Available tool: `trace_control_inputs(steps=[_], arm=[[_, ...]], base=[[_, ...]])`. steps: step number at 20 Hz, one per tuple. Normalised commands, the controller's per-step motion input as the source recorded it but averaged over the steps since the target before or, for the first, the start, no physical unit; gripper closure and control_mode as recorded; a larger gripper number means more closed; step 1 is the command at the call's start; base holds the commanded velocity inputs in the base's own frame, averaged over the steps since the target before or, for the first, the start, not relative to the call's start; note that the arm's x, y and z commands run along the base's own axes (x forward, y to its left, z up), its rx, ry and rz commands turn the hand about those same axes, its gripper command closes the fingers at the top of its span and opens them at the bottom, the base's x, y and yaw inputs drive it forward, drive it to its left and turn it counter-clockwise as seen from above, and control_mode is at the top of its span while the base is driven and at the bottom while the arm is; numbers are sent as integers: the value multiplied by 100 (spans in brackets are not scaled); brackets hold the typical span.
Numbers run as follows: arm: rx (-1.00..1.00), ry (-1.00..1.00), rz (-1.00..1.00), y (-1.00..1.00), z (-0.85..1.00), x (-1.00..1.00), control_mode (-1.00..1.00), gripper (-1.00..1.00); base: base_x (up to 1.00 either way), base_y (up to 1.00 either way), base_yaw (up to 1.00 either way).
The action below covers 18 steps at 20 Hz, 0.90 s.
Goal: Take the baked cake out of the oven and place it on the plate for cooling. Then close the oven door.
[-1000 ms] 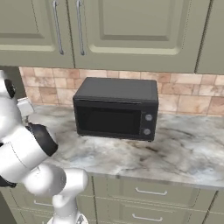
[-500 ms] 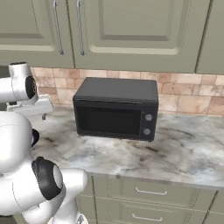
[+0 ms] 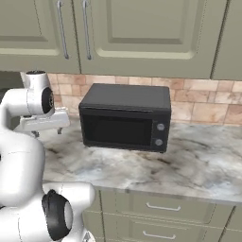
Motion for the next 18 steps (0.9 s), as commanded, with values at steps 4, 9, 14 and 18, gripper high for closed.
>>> trace_control_inputs(steps=[4, 9, 14, 18], arm=[[0, 0, 0, 0, 0, -3, 100, -100], [0, 0, 0, 0, 0, 0, 100, -100], [0, 0, 0, 0, 0, 0, 100, -100], [0, 0, 0, 0, 0, 0, 100, -100]], base=[[-50, 3, -1], [-100, 13, 3], [-100, 17, 62], [-99, 64, 71]])
